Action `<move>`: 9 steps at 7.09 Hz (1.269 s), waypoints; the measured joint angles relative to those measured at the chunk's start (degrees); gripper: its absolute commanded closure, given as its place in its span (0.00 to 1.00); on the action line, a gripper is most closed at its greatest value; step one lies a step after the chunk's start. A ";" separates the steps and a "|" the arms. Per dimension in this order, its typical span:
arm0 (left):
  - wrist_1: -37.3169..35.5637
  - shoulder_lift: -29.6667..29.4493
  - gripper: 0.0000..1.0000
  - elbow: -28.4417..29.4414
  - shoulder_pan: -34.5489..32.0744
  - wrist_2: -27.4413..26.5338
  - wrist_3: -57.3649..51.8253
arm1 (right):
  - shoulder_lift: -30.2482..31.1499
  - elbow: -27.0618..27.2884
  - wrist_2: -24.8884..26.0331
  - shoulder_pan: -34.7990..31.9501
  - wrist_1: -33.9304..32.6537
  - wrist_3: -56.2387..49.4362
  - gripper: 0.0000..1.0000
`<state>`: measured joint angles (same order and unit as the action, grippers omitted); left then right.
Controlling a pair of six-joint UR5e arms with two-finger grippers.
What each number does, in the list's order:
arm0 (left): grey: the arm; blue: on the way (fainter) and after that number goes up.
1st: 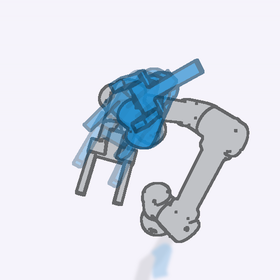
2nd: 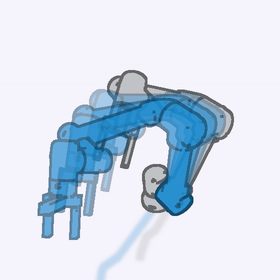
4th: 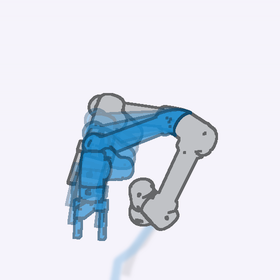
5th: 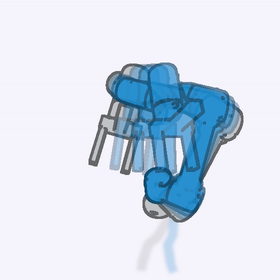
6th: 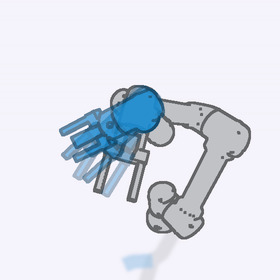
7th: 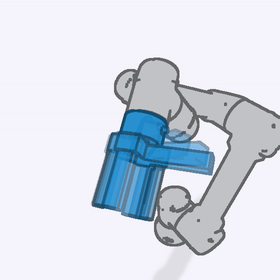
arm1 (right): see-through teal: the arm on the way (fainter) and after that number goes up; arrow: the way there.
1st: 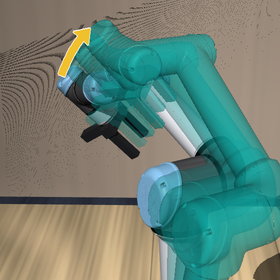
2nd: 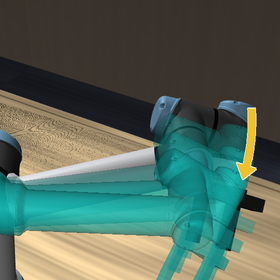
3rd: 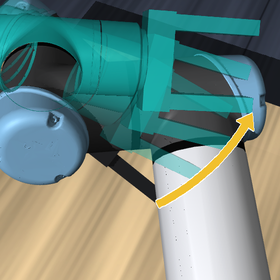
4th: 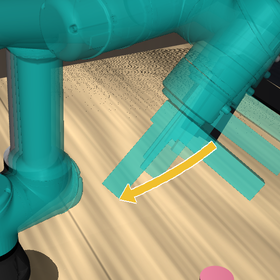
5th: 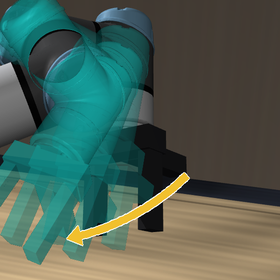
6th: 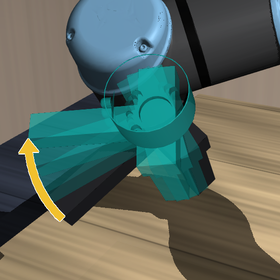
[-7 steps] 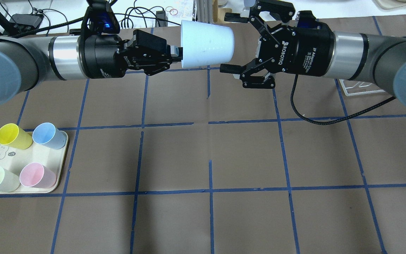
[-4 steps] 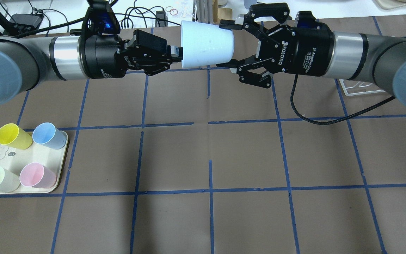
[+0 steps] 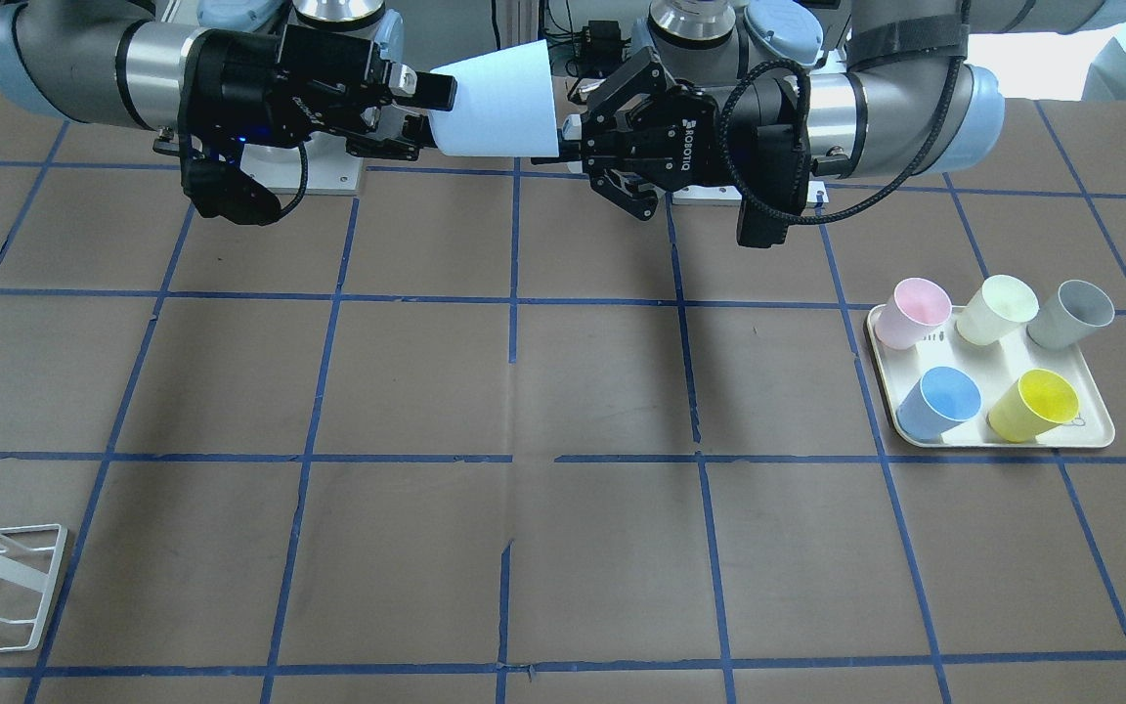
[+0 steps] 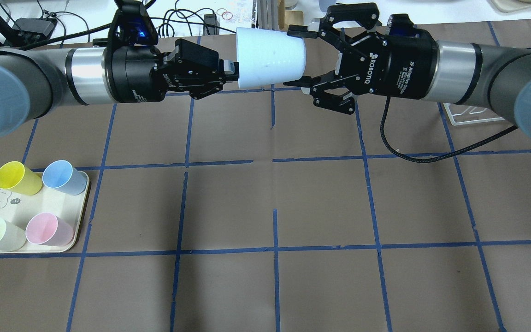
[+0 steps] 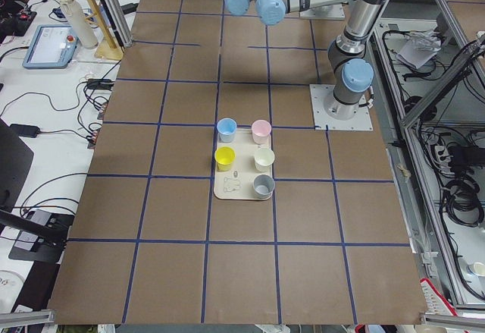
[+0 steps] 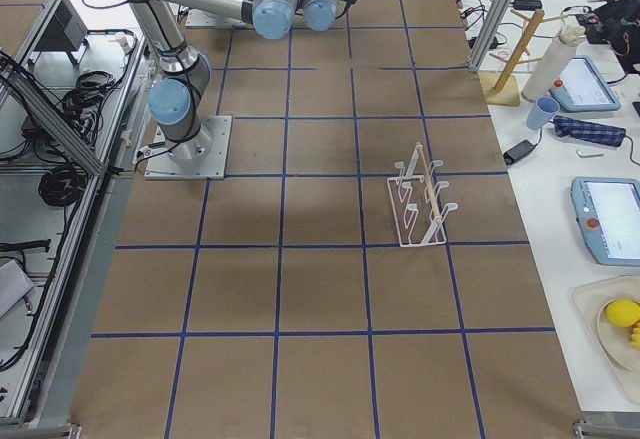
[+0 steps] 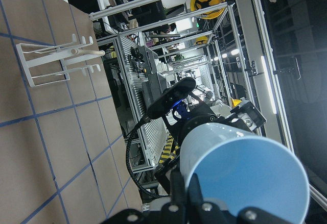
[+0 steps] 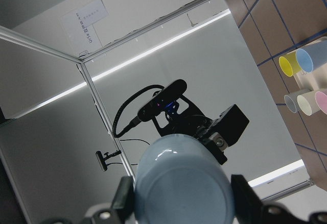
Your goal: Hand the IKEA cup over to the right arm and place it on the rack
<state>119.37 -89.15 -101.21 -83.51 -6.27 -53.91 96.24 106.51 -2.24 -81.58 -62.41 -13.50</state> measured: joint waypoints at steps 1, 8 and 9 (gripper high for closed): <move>-0.01 0.00 0.62 0.01 0.01 -0.01 0.02 | -0.03 -0.13 0.03 0.10 0.00 0.15 0.76; 0.20 0.17 0.00 1.18 2.05 -1.26 5.89 | -0.36 -1.67 3.93 7.81 -0.07 0.96 0.84; 0.03 -0.66 0.00 1.28 2.42 -2.98 7.64 | -0.27 -3.08 8.71 10.21 -0.13 1.33 0.85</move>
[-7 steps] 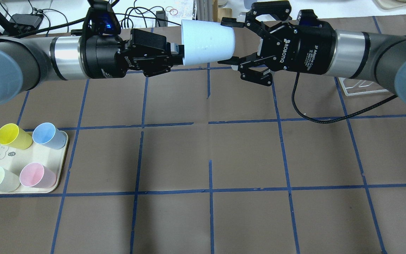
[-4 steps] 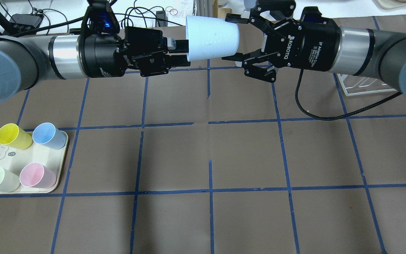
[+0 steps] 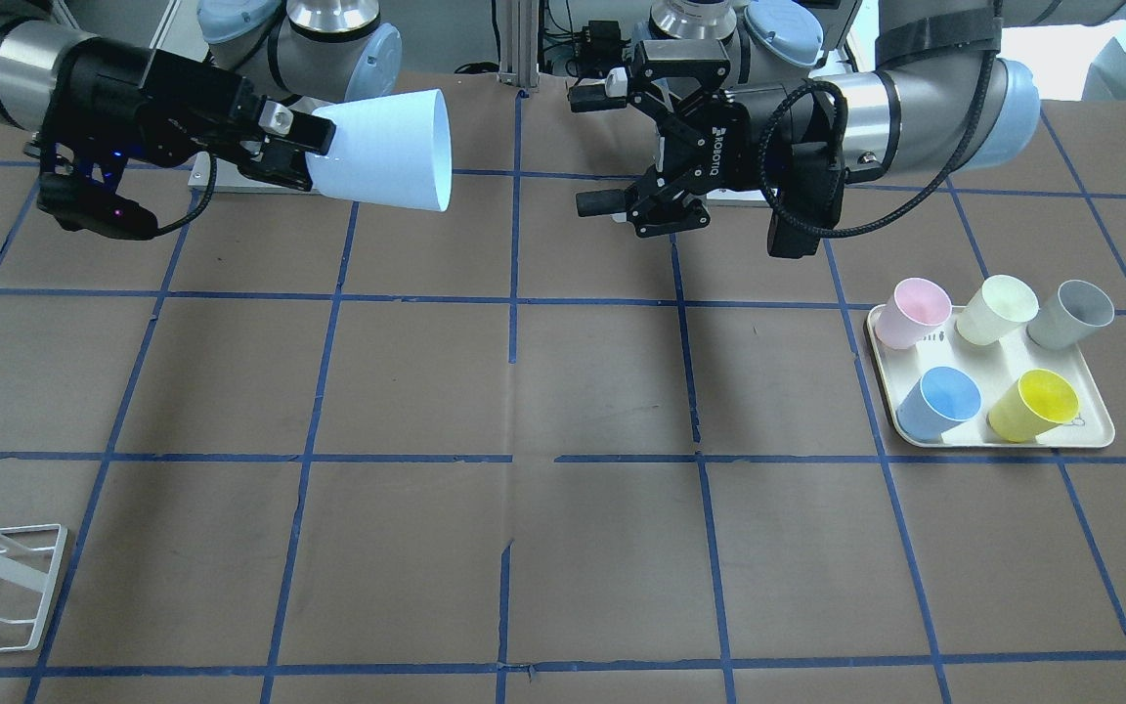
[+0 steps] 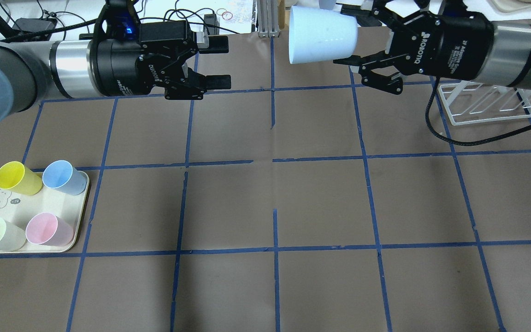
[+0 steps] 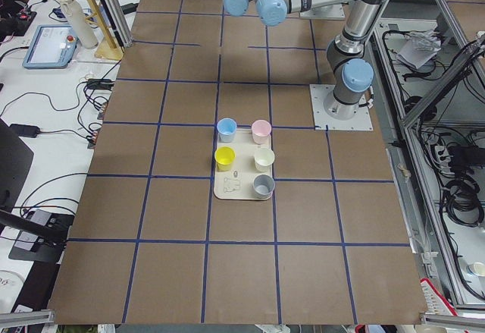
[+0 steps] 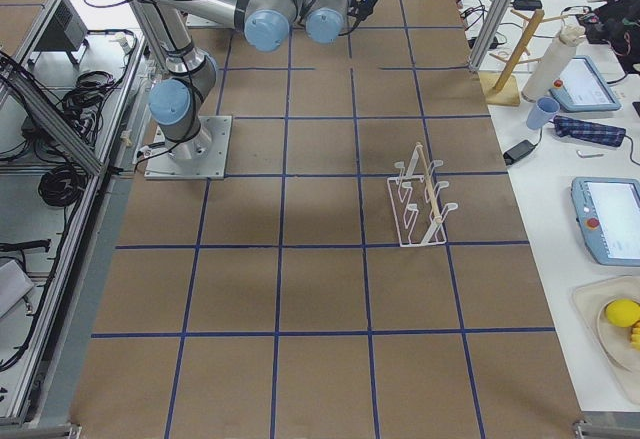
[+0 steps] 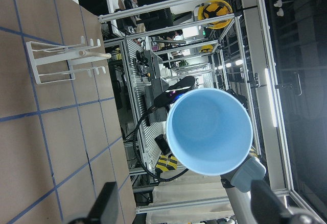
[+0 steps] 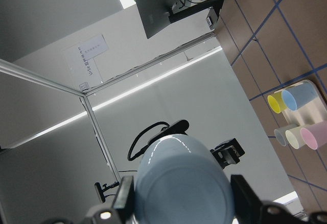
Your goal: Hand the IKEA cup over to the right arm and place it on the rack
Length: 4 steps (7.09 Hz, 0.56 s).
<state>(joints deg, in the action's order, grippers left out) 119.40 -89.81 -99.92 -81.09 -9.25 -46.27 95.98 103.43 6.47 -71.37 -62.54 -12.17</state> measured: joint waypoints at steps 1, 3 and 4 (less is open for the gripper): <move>-1.77 -1.29 0.00 0.10 0.18 -2.67 3.39 | 0.10 -2.27 7.25 1.59 -0.05 0.23 0.85; -14.60 -3.90 0.00 0.78 -0.08 -14.77 18.09 | 0.27 -8.23 25.38 2.49 -0.69 0.39 0.92; -24.13 -4.91 0.00 1.04 -1.19 -22.95 28.42 | 0.51 -10.47 34.31 2.52 -2.23 0.18 0.93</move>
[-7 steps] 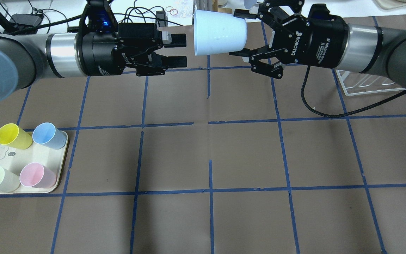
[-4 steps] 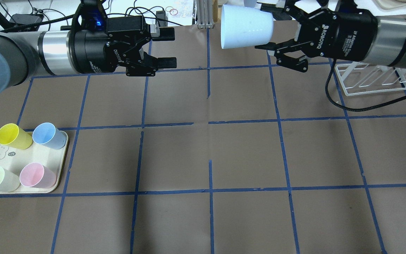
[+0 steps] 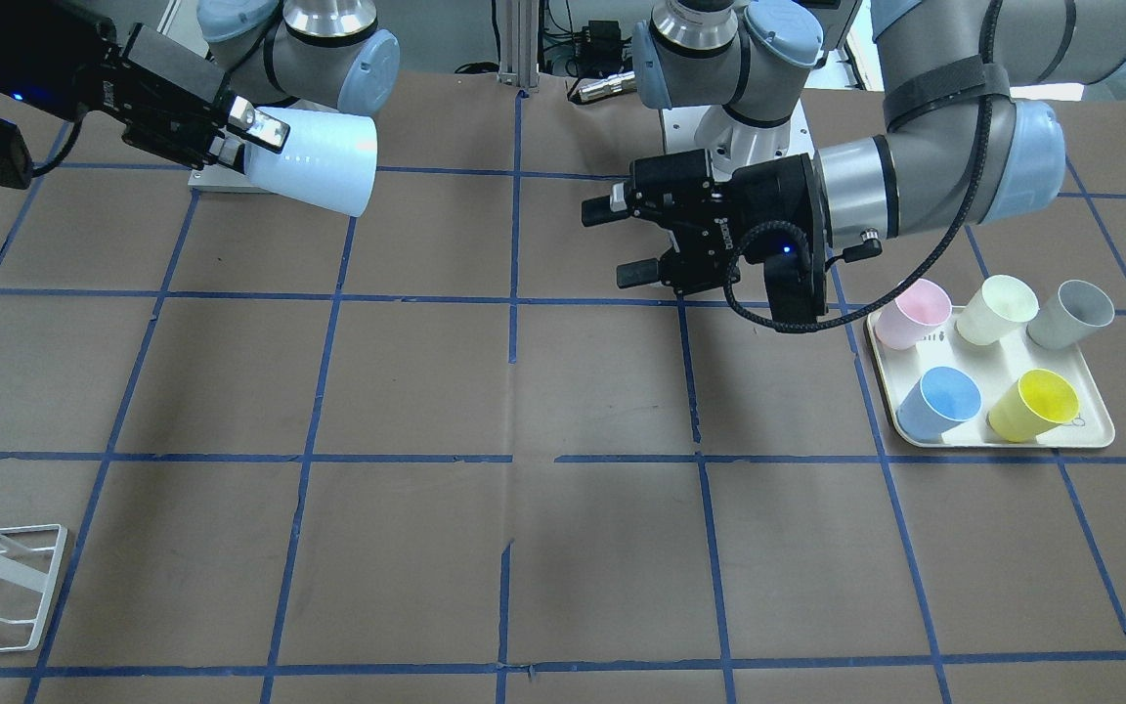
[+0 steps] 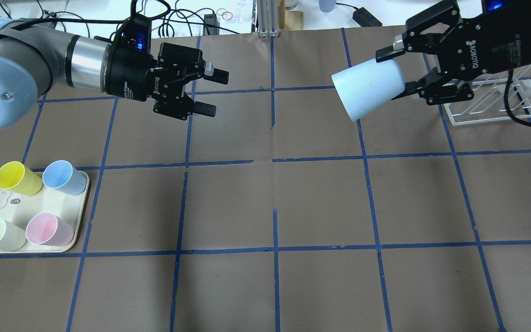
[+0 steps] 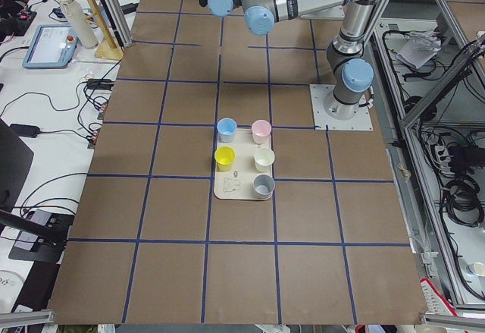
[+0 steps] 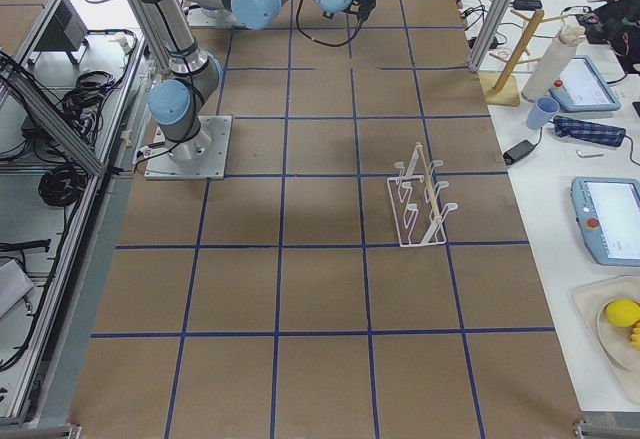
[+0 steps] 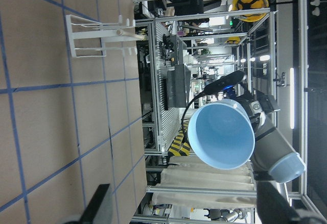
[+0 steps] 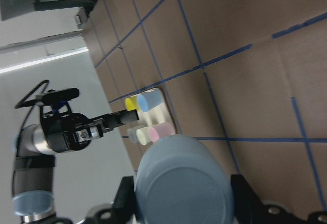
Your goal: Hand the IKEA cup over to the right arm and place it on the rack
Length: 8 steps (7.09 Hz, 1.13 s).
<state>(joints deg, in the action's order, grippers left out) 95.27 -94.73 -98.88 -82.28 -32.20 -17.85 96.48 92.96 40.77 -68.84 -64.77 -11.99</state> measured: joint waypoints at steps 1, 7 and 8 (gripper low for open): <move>-8.00 -0.53 0.00 0.09 -2.08 -9.41 8.36 | 0.42 -0.98 8.55 -0.04 -3.00 -0.66 0.97; -12.92 0.12 0.00 10.29 -8.46 -58.22 16.98 | 1.96 -0.61 35.33 1.01 -18.86 -21.33 1.00; -10.54 -0.01 0.00 13.28 -9.11 -58.59 17.28 | 1.23 -0.34 36.04 2.44 -22.27 -23.31 1.00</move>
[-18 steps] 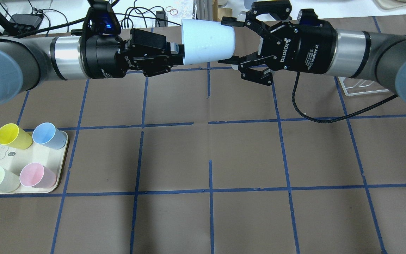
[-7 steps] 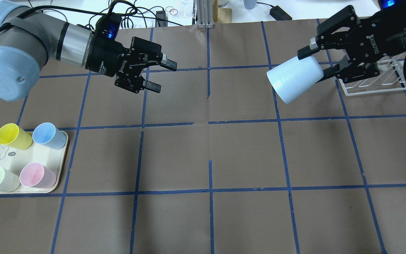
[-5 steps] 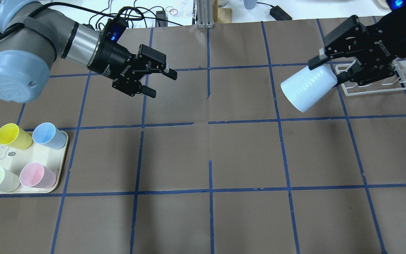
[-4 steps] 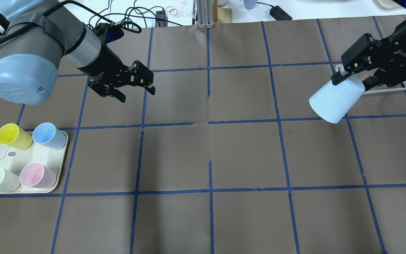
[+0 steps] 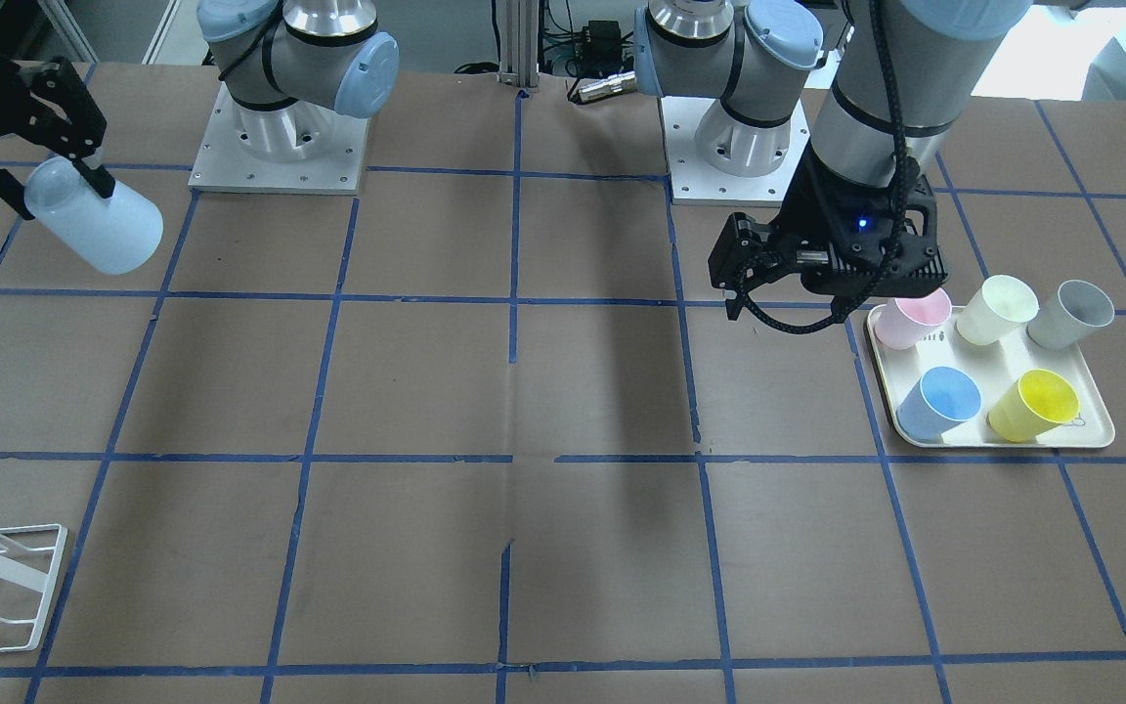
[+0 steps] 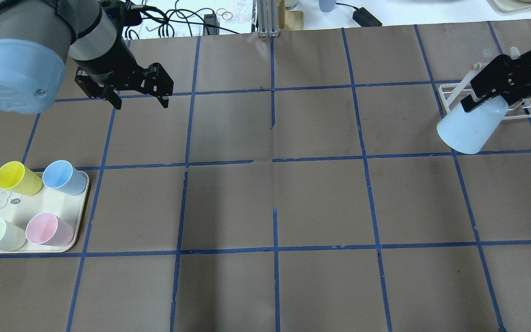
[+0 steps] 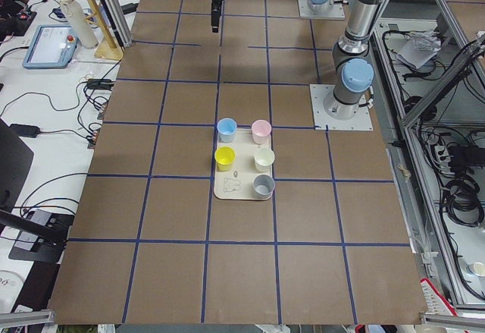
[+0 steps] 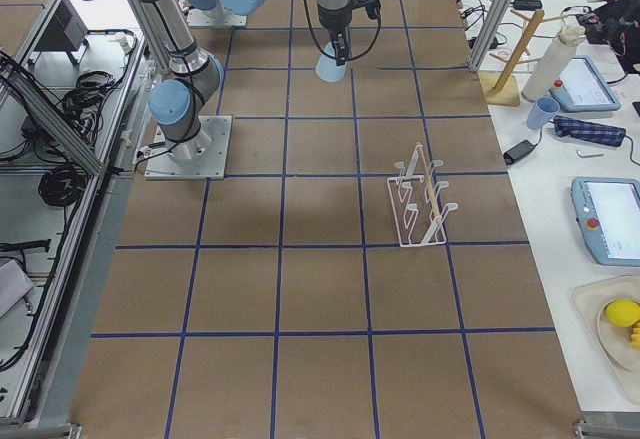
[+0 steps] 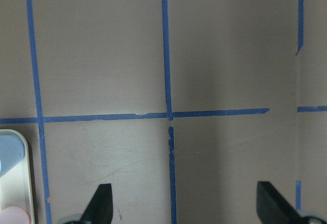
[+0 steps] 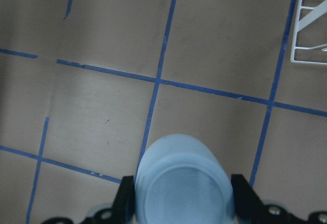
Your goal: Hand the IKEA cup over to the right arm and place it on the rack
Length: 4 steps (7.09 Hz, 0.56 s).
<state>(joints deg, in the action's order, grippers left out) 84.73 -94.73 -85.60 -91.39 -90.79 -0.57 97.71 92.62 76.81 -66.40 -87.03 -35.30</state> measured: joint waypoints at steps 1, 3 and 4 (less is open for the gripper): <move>2.00 0.83 0.00 1.10 -0.48 -0.02 -0.03 | -1.50 0.12 0.24 1.51 -3.25 -1.63 1.00; 6.20 4.37 0.00 -1.95 -0.28 -1.06 -0.41 | -6.36 0.18 0.64 4.40 -11.07 -6.25 1.00; 6.70 5.78 0.00 -3.37 0.14 -1.86 -0.48 | -9.00 0.19 1.14 5.47 -15.05 -8.39 1.00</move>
<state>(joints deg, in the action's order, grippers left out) 91.43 -88.95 -88.97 -91.25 -92.65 -1.05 88.70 92.81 77.95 -60.93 -102.09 -43.68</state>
